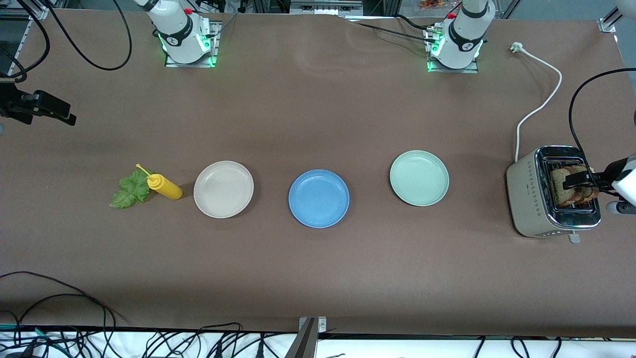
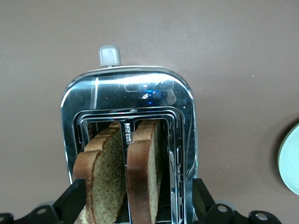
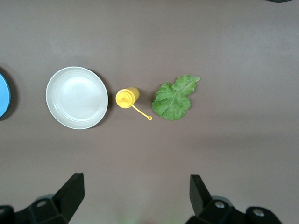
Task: Make sandwich in blue plate with both arms
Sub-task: 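Lower the left gripper and grasp the bread slice in the toaster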
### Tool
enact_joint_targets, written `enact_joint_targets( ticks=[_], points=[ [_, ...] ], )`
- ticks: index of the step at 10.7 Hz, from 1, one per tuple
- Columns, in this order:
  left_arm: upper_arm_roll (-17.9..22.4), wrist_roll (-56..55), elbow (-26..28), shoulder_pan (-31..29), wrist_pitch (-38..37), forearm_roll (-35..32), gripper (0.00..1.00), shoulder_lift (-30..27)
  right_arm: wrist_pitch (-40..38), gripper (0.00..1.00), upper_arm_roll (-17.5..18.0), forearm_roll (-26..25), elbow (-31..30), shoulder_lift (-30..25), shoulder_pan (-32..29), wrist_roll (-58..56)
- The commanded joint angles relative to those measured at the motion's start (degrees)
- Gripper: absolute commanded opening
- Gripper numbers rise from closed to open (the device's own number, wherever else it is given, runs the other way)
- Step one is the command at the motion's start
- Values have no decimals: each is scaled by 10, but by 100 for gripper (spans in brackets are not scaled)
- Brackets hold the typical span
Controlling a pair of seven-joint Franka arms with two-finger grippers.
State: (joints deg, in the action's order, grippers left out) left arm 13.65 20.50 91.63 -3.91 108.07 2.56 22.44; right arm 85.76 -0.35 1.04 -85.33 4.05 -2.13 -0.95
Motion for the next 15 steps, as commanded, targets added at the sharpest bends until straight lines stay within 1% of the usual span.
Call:
enact_joint_targets(
  ticks=[1, 2, 3, 5, 6, 14, 15],
  points=[
    [1, 0, 7, 5, 2, -11, 100, -6, -11, 100, 3, -2, 13, 0, -1, -3],
    [1, -2, 7, 5, -1, -11, 99, -7, -10, 100, 3, -2, 13, 0, -1, -3],
    [1, -6, 7, 6, -4, -11, 94, -8, -10, 100, 2, -3, 13, 1, -1, -5],
    [1, -7, 10, 6, -8, -11, 78, -6, -10, 100, 1, -5, 13, 1, -2, -8],
    [1, -7, 12, 6, -8, -11, 77, -6, -11, 100, 1, -4, 13, 1, -2, -6],
    [1, -6, 11, 7, -10, -14, 76, 15, -10, 100, 2, -5, 13, 1, -1, -5],
    [1, -6, 9, 7, -10, -14, 73, 22, -10, 100, 2, -4, 13, 1, -1, -5]
  ],
)
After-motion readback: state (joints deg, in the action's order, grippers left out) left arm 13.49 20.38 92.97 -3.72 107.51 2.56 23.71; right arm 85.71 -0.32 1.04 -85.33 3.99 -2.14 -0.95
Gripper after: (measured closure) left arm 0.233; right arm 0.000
